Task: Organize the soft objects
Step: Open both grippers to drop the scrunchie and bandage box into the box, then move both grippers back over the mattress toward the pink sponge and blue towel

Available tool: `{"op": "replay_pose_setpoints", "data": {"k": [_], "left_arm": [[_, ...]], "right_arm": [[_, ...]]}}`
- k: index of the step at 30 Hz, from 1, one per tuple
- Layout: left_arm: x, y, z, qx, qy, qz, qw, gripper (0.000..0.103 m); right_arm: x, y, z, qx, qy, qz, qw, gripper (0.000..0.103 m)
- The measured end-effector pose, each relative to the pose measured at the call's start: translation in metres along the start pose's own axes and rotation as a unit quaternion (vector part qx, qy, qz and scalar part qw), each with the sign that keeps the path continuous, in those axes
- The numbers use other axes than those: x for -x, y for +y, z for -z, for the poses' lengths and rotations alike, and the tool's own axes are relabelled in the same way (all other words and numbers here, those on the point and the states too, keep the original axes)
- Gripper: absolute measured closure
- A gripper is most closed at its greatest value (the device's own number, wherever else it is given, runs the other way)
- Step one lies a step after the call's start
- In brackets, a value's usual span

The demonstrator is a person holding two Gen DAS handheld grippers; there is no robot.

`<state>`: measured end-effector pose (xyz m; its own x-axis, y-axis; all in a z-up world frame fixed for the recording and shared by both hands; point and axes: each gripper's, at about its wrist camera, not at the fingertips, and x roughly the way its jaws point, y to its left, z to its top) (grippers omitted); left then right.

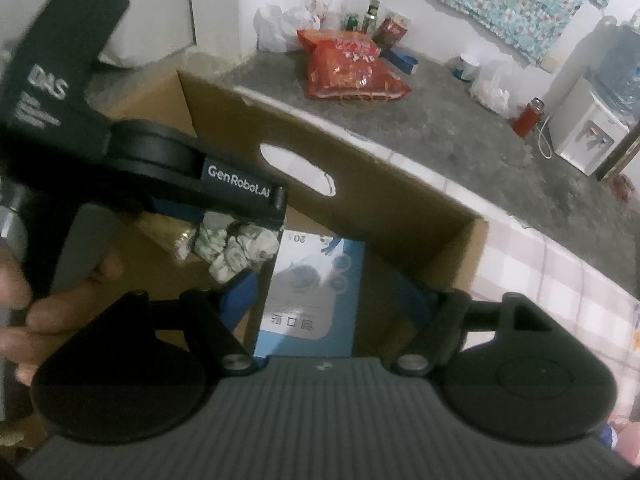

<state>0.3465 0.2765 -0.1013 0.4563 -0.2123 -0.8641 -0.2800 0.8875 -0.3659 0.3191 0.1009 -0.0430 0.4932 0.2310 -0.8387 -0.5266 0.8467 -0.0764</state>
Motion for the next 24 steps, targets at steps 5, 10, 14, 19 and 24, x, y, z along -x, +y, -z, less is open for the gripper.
{"op": "replay_pose_setpoints", "data": {"k": [5, 10, 14, 19, 24], "left_arm": [[0.015, -0.003, 0.002, 0.013, -0.001, 0.007, 0.9999, 0.022], [0.039, -0.013, 0.011, 0.009, -0.011, 0.012, 0.9998, 0.02], [0.065, -0.028, 0.024, -0.007, -0.023, 0.013, 0.9996, 0.02], [0.102, -0.058, 0.05, -0.044, -0.048, 0.004, 0.9979, 0.019], [0.143, -0.098, 0.087, -0.098, -0.081, -0.038, 0.9911, 0.015]], "right_arm": [[0.039, -0.013, 0.008, -0.02, -0.031, -0.022, 0.999, 0.027], [0.088, -0.033, 0.029, -0.045, -0.065, -0.043, 0.996, 0.027], [0.132, -0.056, 0.058, -0.069, -0.094, -0.053, 0.992, 0.027], [0.179, -0.087, 0.099, -0.097, -0.123, -0.054, 0.986, 0.027], [0.223, -0.116, 0.144, -0.122, -0.147, -0.057, 0.98, 0.026]]}}
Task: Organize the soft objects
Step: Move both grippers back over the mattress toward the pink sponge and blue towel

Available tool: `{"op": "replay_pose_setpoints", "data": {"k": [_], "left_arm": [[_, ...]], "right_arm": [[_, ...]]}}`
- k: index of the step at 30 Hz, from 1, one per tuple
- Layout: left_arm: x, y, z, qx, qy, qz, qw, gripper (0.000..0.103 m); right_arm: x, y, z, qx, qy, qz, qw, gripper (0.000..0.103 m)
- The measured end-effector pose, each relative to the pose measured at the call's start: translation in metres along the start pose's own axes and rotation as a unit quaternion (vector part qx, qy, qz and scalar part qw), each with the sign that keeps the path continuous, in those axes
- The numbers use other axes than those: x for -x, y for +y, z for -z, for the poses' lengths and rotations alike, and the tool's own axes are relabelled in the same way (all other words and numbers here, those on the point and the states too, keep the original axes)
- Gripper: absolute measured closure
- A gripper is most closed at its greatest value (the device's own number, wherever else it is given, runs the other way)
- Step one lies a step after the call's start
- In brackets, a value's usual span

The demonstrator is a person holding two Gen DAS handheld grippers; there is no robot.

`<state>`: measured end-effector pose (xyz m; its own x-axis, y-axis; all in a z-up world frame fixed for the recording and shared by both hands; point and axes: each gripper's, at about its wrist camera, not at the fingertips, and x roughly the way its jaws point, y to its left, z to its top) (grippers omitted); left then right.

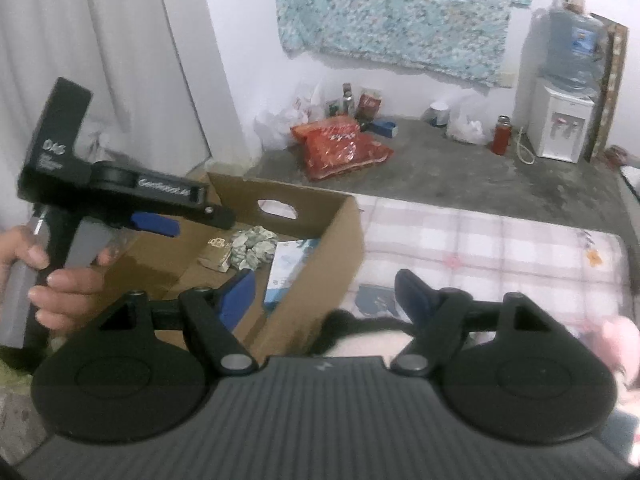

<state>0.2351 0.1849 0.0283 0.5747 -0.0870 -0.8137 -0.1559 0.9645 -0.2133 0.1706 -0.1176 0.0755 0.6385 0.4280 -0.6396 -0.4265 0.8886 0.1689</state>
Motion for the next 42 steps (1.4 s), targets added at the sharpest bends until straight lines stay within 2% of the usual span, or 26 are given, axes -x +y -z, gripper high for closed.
{"op": "replay_pose_setpoints", "data": {"k": [4, 17, 22, 28, 31, 36, 39, 41, 42], "left_arm": [[0.036, -0.033, 0.023, -0.046, -0.018, -0.016, 0.9987, 0.013], [0.112, -0.118, 0.095, -0.122, -0.064, -0.036, 0.9898, 0.01], [0.129, -0.138, 0.123, -0.13, -0.082, 0.0, 0.9881, 0.01], [0.128, -0.176, 0.161, -0.17, -0.102, 0.054, 0.9788, 0.007], [0.111, -0.201, 0.178, -0.204, -0.096, 0.071, 0.9716, 0.007], [0.064, -0.232, 0.202, -0.241, -0.061, 0.099, 0.9634, 0.007], [0.035, -0.248, 0.216, -0.261, -0.036, 0.12, 0.9573, 0.007], [0.017, -0.261, 0.226, -0.283, -0.015, 0.128, 0.9504, 0.008], [0.007, -0.269, 0.232, -0.296, -0.003, 0.13, 0.9464, 0.008]], "right_arm": [[0.042, -0.022, 0.022, -0.013, -0.02, 0.003, 1.0, 0.024], [0.166, -0.083, 0.094, -0.063, -0.083, 0.01, 0.994, 0.023], [0.21, -0.118, 0.12, -0.105, -0.116, 0.02, 0.987, 0.023], [0.247, -0.171, 0.156, -0.157, -0.144, 0.038, 0.976, 0.023], [0.244, -0.195, 0.177, -0.189, -0.143, 0.031, 0.971, 0.023], [0.205, -0.221, 0.207, -0.233, -0.107, 0.016, 0.966, 0.025], [0.177, -0.23, 0.221, -0.256, -0.079, 0.002, 0.963, 0.035], [0.156, -0.236, 0.226, -0.266, -0.057, -0.005, 0.962, 0.049], [0.146, -0.24, 0.228, -0.269, -0.045, -0.007, 0.962, 0.052]]}}
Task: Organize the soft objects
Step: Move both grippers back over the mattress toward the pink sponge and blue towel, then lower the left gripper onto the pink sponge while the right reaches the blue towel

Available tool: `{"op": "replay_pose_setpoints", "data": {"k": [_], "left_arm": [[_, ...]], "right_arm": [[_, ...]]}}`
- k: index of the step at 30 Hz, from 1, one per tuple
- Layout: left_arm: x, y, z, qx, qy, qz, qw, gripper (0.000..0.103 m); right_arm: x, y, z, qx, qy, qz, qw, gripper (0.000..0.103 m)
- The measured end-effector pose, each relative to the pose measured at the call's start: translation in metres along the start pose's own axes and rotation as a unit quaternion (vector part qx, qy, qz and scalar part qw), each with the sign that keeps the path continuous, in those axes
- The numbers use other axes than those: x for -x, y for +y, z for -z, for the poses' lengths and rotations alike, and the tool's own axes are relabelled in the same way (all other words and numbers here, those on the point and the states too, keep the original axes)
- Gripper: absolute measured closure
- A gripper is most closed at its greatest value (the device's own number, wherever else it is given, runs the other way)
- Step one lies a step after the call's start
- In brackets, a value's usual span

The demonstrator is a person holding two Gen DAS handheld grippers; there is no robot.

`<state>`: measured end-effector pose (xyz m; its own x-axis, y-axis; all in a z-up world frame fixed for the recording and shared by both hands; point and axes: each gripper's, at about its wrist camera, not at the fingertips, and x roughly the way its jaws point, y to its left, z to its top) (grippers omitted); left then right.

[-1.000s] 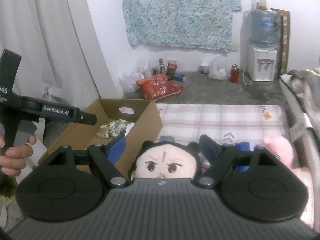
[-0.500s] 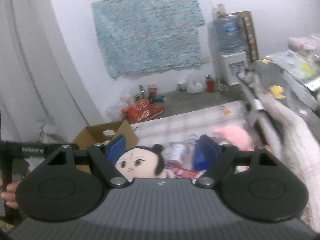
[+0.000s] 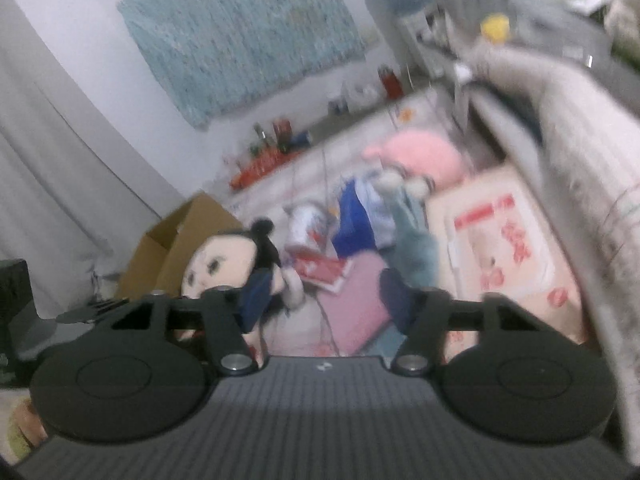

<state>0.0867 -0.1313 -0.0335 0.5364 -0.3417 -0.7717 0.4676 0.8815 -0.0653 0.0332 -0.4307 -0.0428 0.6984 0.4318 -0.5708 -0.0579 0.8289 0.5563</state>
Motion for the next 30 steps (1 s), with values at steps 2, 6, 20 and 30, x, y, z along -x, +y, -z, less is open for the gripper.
{"op": "replay_pose_setpoints", "data": {"k": [2, 6, 20, 30], "left_arm": [[-0.02, -0.01, 0.002, -0.014, 0.018, 0.01, 0.9997, 0.011], [-0.05, -0.013, 0.002, -0.005, 0.05, 0.036, 0.9981, 0.022], [-0.112, 0.012, -0.007, 0.065, 0.106, 0.078, 0.9892, 0.029], [-0.089, 0.007, 0.005, 0.056, 0.118, 0.085, 0.9878, 0.028]], "right_arm": [[-0.019, -0.005, -0.002, -0.001, 0.019, 0.003, 1.0, 0.062], [-0.052, -0.009, -0.012, 0.019, 0.043, 0.004, 0.999, 0.066], [-0.13, -0.017, -0.016, 0.076, 0.112, 0.061, 0.989, 0.068], [-0.106, -0.022, 0.003, 0.03, 0.139, 0.018, 0.99, 0.068]]}}
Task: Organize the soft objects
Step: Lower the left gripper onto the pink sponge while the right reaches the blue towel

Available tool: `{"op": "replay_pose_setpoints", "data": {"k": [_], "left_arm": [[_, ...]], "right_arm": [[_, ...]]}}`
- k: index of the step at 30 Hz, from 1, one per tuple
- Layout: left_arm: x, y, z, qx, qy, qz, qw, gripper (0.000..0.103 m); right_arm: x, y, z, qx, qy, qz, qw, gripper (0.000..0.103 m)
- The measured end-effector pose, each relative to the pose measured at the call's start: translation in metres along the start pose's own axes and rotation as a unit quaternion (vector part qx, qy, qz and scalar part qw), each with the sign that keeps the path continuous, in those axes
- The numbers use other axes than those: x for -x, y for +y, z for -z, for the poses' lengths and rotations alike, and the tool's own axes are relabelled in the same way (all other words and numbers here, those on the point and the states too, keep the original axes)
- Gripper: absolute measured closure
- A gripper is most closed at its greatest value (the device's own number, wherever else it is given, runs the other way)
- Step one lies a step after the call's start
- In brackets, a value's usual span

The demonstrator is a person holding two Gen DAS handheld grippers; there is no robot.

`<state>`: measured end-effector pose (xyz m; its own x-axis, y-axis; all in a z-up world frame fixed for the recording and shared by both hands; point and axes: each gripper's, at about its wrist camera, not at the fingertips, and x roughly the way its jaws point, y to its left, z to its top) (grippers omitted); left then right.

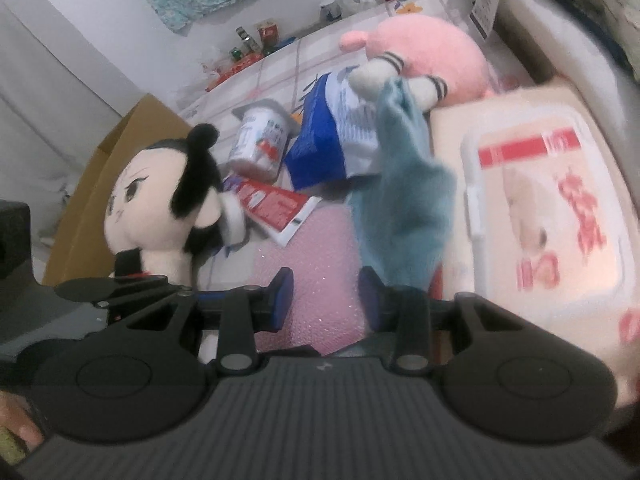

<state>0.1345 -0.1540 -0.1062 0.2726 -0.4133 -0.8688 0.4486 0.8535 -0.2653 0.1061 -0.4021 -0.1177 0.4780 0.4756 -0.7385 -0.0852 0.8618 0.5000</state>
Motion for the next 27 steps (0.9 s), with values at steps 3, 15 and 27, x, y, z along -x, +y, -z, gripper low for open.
{"op": "replay_pose_setpoints", "data": {"k": [3, 15, 27], "left_arm": [[0.008, -0.004, 0.015, -0.011, 0.011, 0.004, 0.9999, 0.027], [0.025, -0.002, 0.052, -0.017, 0.041, -0.003, 0.999, 0.016], [0.026, -0.004, 0.039, 0.029, 0.049, -0.004, 0.9984, 0.01]], "right_arm": [[0.008, -0.002, 0.013, -0.021, 0.011, -0.022, 0.999, 0.068], [0.012, -0.02, 0.071, -0.126, 0.051, -0.107, 0.985, 0.062], [0.041, -0.044, 0.073, -0.156, -0.016, -0.107, 0.982, 0.052]]}}
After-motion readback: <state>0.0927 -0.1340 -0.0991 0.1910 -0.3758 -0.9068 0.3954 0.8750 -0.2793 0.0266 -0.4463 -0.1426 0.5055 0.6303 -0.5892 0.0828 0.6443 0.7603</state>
